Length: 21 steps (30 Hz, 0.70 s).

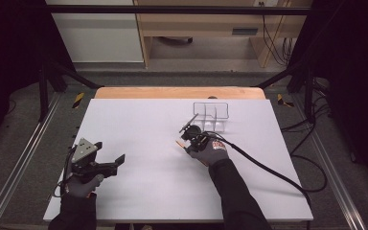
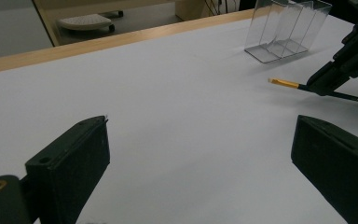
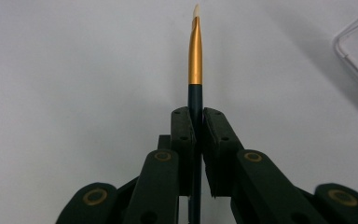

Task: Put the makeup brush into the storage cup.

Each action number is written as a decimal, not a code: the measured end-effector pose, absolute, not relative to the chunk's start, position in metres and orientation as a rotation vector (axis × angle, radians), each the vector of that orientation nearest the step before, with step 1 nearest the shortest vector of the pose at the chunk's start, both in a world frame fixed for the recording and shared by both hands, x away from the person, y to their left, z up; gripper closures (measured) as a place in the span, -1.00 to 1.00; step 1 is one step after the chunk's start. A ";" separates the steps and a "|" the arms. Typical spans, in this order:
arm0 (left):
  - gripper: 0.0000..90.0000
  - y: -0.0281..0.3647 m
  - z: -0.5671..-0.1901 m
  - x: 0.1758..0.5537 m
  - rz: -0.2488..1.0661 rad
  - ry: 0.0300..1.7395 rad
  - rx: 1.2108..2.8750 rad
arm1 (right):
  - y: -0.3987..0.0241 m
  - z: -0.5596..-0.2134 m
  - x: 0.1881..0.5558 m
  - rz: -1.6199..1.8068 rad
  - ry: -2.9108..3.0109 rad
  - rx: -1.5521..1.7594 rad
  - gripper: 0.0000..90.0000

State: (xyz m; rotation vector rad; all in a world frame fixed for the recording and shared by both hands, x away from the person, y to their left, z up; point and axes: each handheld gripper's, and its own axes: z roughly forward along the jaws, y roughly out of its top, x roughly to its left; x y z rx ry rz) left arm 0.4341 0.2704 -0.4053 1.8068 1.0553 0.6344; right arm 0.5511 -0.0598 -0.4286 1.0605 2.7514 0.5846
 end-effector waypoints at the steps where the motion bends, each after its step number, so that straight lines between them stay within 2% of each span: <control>1: -0.92 0.270 -0.406 0.434 0.634 1.057 1.807 | -0.061 -0.423 0.549 0.608 2.742 1.061 0.86; 21: -0.92 0.271 -0.407 0.435 0.636 1.066 1.809 | -0.078 -0.387 0.533 0.869 2.623 1.021 0.85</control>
